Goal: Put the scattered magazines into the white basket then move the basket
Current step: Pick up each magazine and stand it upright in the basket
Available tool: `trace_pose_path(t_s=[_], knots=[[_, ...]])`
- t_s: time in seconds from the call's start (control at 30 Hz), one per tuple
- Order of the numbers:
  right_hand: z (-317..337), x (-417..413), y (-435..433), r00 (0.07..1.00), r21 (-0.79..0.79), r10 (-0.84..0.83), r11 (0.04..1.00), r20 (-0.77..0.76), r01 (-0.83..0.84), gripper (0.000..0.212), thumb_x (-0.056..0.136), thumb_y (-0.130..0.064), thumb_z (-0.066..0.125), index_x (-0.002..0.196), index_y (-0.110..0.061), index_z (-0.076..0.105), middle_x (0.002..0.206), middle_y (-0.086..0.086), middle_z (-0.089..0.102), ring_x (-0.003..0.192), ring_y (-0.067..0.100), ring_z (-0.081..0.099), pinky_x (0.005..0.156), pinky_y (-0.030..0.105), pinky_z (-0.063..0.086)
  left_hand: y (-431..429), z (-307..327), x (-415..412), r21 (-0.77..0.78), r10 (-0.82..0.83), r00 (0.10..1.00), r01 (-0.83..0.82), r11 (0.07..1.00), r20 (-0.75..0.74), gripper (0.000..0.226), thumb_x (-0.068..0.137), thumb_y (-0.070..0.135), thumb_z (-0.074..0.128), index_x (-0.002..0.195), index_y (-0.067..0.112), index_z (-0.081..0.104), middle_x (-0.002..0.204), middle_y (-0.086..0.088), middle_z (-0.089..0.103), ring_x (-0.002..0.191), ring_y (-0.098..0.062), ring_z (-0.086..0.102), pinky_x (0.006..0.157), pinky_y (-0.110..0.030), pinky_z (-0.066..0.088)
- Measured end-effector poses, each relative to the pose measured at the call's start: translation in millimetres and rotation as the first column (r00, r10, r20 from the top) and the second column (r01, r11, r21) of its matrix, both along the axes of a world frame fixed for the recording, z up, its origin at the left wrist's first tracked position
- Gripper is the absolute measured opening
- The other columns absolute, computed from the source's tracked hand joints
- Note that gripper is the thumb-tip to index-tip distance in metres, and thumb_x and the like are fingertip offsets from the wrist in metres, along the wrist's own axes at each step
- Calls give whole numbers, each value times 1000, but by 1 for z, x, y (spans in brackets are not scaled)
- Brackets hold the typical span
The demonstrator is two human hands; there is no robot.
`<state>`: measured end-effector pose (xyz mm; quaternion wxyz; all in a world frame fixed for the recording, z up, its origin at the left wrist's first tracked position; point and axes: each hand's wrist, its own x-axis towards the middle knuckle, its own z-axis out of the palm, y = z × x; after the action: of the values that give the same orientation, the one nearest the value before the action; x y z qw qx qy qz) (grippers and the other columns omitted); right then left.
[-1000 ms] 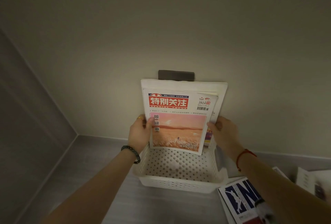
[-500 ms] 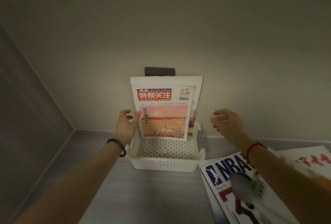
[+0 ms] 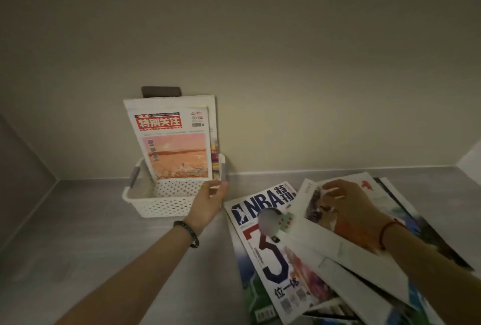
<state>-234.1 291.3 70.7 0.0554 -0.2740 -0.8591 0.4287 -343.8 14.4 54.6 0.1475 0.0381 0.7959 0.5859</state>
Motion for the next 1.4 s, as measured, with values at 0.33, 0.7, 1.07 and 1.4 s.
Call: trace_pose_path(t_s=[0.33, 0.7, 1.07, 1.4], knots=[[-50, 87, 83, 930, 184, 157, 956, 334, -228, 21, 82, -18, 60, 103, -18, 56, 104, -3, 57, 112, 19, 52, 82, 10, 39, 129, -55, 95, 7, -111, 980, 111, 994, 163, 10, 91, 19, 49, 90, 23, 58, 89, 3, 59, 71, -7, 56, 59, -15, 47], [-111, 116, 69, 819, 296, 296, 828, 492, -477, 102, 61, -81, 39, 143, -33, 2, 156, 5, -12, 143, 28, -9, 114, 51, 0, 158, -69, 101, -131, 157, 980, -141, 981, 120, 25, 87, 18, 57, 109, 6, 59, 105, -11, 64, 87, -22, 58, 77, -30, 50], [-93, 110, 37, 830, 464, 364, 699, 424, -544, 60, 91, -41, 32, 144, -20, 12, 152, 4, 22, 137, 27, 25, 112, 40, 26, 159, -52, 107, 238, 125, 904, -237, 942, 409, 11, 80, -1, 61, 91, 1, 59, 83, -12, 68, 72, -24, 68, 65, -32, 59], [-48, 87, 44, 967, 228, 231, 941, 104, -249, 16, 76, -34, 67, 64, -24, 62, 65, -4, 67, 60, 7, 63, 56, 24, 55, 128, -29, 106, 290, -40, 956, -48, 956, 292, 31, 81, 35, 60, 104, 15, 58, 102, -5, 65, 91, -16, 65, 68, -22, 54]])
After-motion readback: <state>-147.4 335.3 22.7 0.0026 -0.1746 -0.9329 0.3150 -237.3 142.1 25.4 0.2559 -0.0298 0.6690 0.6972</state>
